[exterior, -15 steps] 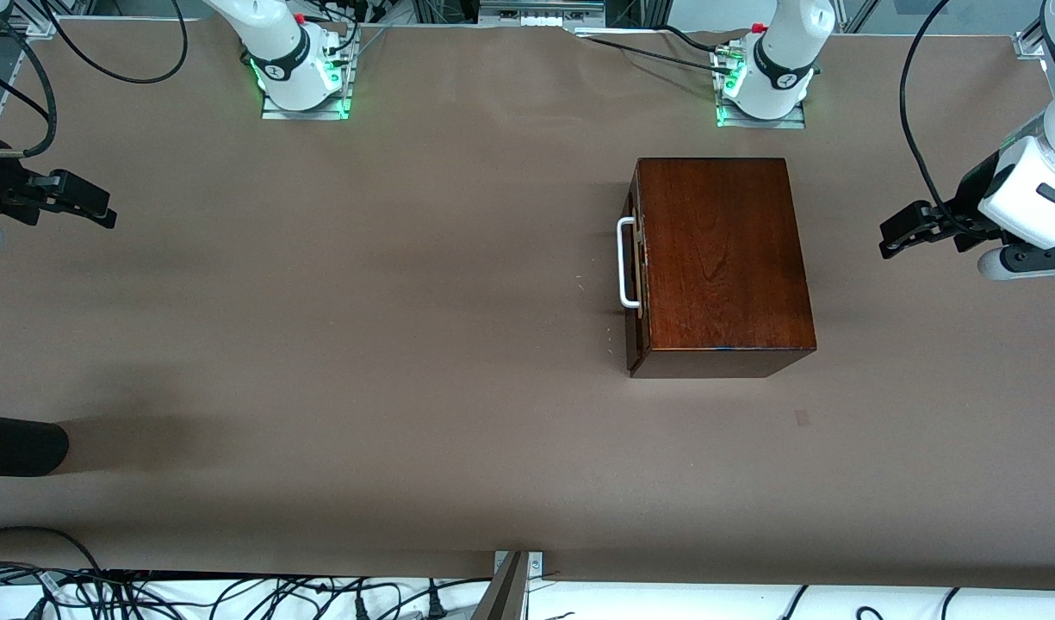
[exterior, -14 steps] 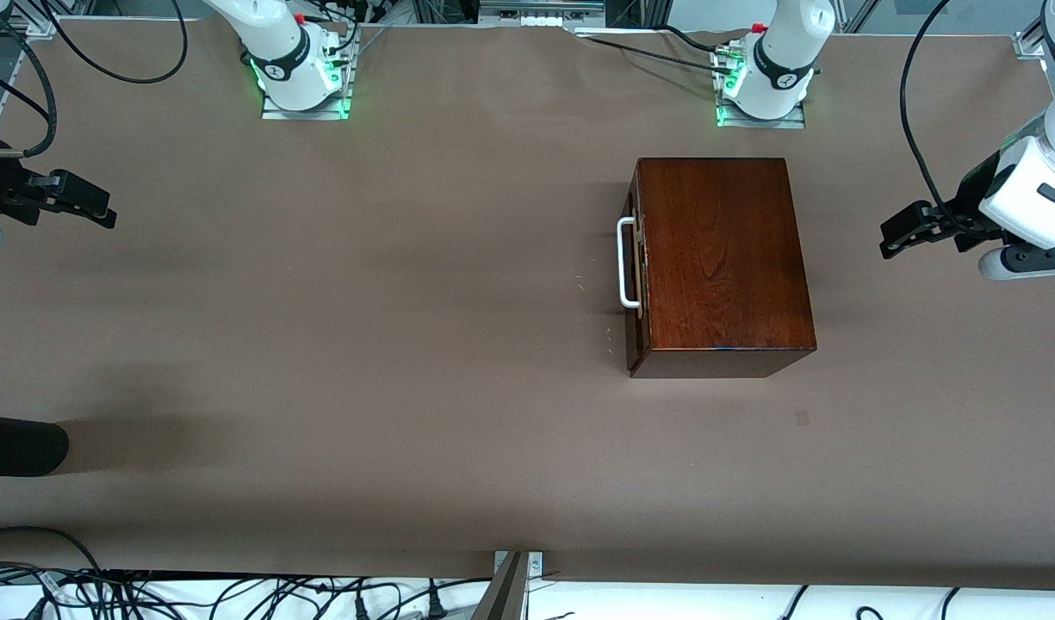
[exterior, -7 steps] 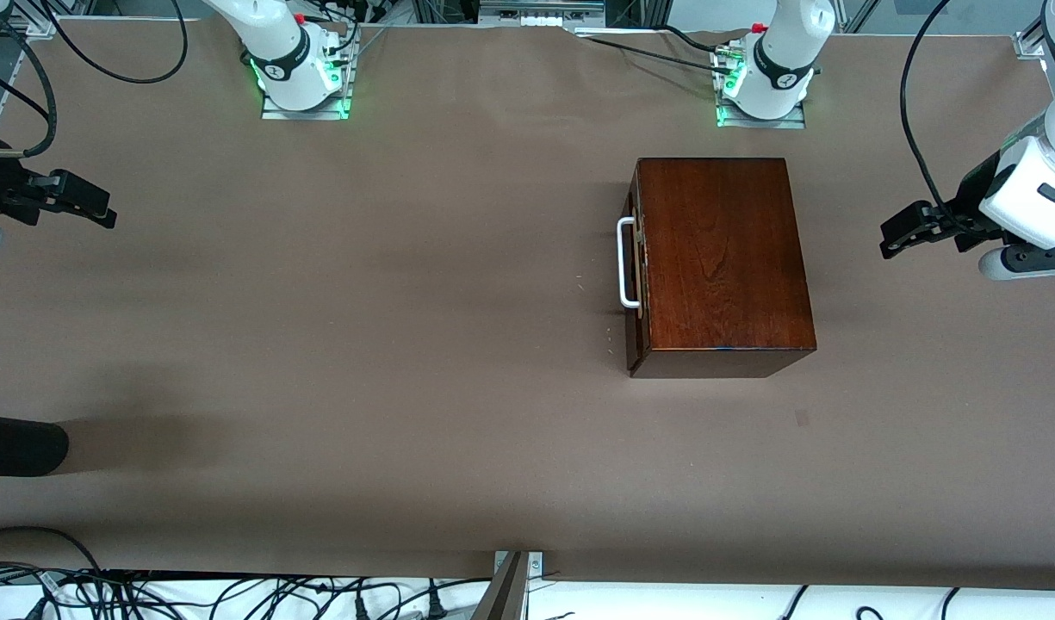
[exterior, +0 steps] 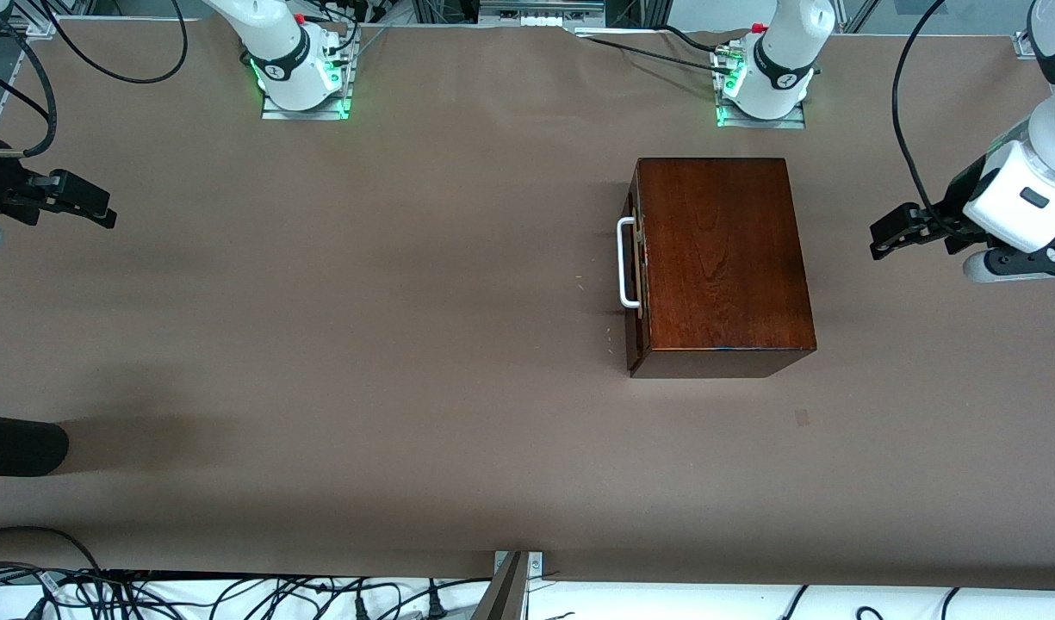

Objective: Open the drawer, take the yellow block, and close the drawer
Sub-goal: 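Move the left gripper off its rest toward the wooden box, then reach the left gripper over the box to the white drawer handle, then lower the left gripper and close it on the white handle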

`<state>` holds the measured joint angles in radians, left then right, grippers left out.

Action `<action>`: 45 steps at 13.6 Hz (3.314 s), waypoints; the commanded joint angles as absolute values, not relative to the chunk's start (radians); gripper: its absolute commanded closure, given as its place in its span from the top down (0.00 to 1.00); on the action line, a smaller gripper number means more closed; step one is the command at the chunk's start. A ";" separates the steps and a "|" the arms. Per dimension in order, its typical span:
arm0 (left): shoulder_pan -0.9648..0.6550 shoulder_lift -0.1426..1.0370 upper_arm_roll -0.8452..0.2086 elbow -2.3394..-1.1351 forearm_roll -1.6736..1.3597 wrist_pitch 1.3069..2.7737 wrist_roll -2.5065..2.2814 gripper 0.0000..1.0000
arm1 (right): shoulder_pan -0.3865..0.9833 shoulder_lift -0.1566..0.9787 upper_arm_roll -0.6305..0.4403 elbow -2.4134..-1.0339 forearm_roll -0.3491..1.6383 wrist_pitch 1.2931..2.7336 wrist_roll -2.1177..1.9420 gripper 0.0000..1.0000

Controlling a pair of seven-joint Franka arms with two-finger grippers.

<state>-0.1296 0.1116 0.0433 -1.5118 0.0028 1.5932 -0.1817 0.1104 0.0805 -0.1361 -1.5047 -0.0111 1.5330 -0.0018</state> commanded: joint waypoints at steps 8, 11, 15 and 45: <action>-0.132 0.117 0.031 -1.483 -0.014 1.574 -0.178 1.00 | 0.100 0.072 -0.127 -1.502 -0.006 1.534 -0.003 1.00; -0.133 0.117 0.029 -1.482 -0.014 1.574 -0.176 1.00 | 0.100 0.072 -0.127 -1.502 -0.008 1.534 -0.003 1.00; -0.135 0.117 -0.001 -1.480 -0.014 1.572 -0.181 1.00 | 0.100 0.072 -0.126 -1.502 -0.008 1.534 -0.003 1.00; -0.420 0.560 -0.391 -1.491 0.219 1.736 -0.772 1.00 | 0.100 0.074 -0.127 -1.502 -0.008 1.534 -0.003 1.00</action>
